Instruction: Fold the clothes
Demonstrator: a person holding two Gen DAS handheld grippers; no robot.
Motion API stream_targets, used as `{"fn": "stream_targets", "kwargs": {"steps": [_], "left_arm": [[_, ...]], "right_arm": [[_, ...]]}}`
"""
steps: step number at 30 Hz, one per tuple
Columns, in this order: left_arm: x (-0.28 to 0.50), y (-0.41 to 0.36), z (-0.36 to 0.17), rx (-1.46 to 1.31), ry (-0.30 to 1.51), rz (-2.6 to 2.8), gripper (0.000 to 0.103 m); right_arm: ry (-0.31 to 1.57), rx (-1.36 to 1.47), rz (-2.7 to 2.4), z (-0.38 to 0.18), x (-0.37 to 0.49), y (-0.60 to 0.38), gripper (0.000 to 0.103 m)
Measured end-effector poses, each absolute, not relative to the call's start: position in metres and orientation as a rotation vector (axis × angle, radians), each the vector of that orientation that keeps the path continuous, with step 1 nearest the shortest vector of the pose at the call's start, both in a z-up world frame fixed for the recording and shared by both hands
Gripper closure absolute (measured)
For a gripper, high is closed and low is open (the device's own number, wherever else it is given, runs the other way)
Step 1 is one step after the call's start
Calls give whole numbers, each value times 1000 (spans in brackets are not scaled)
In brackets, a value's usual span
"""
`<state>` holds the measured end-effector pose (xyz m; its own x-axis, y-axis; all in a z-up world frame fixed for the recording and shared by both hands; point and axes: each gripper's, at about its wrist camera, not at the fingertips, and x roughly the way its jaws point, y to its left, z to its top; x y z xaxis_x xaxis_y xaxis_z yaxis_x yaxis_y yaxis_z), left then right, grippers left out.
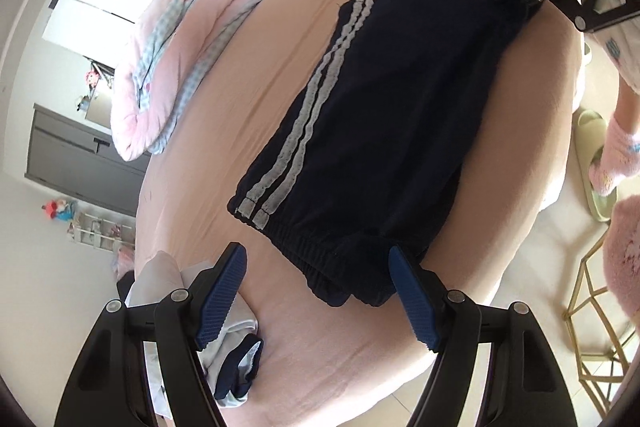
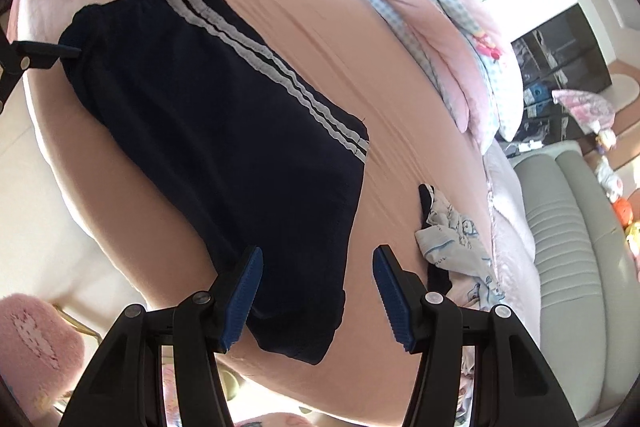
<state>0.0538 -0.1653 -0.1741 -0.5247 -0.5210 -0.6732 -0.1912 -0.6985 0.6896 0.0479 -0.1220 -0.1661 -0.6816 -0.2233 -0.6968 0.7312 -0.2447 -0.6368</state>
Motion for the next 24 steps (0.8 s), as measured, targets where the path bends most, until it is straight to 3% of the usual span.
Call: {"fn": "stream_targets", "kwargs": {"steps": [7, 17, 24], "left_arm": [[70, -140, -182, 1360, -1317, -2319, 31], [74, -147, -199, 1339, -1466, -2214, 31], [63, -152, -197, 1329, -1429, -2228, 31]], "right_arm": [[1555, 531, -1893, -186, 66, -120, 46], [1673, 384, -1814, -196, 83, -122, 46], [1660, 398, -1819, -192, 85, -121, 46]]}}
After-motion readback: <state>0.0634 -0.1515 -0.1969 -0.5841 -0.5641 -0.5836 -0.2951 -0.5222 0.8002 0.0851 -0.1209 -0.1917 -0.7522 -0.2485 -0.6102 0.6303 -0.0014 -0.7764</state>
